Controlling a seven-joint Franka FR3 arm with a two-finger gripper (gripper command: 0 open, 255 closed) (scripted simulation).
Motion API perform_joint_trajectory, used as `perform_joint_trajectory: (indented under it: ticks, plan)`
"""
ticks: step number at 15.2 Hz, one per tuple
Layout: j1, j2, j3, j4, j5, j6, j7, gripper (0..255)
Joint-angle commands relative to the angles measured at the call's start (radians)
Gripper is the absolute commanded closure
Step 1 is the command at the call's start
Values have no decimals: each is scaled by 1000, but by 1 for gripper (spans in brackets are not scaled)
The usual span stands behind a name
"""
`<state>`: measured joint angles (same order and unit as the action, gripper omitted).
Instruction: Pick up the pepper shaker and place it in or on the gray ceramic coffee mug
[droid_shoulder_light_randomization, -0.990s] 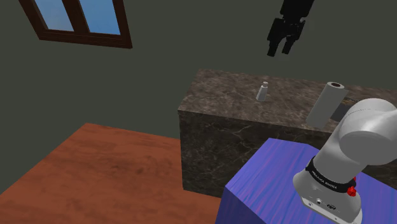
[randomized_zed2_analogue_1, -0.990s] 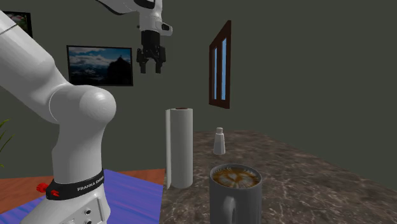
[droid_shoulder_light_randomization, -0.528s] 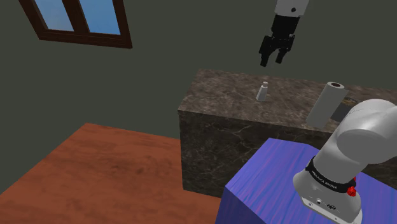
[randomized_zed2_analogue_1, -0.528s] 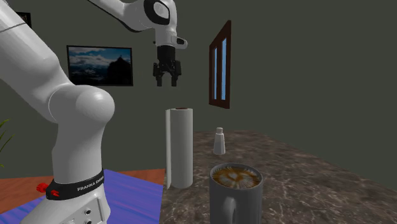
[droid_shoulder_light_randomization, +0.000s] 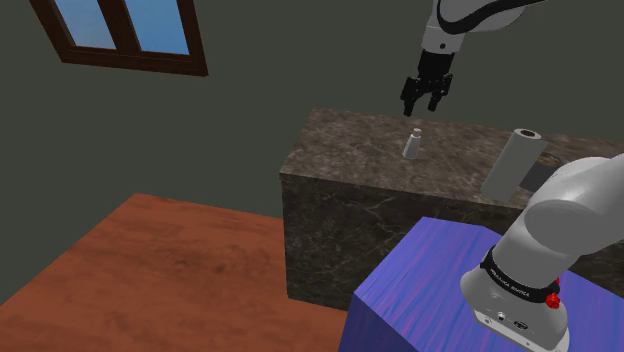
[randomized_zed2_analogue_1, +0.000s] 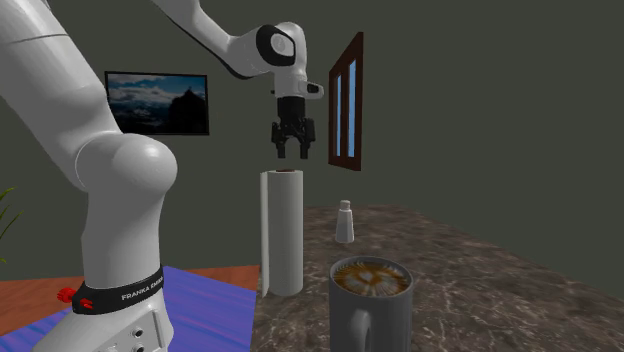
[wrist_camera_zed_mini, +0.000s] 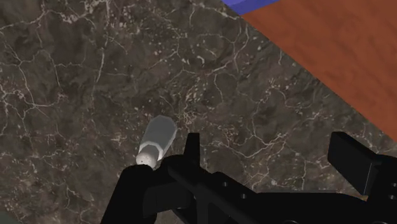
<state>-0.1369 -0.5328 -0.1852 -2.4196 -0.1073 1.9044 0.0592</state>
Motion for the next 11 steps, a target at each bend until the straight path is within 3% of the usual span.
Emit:
perform_joint_trajectory:
  ticks: [1,11]
  plan:
    - [-19,40,-23,-7,-18,50,-5,0]
    - [-93,328,-134,57,-55,286,-29,0]
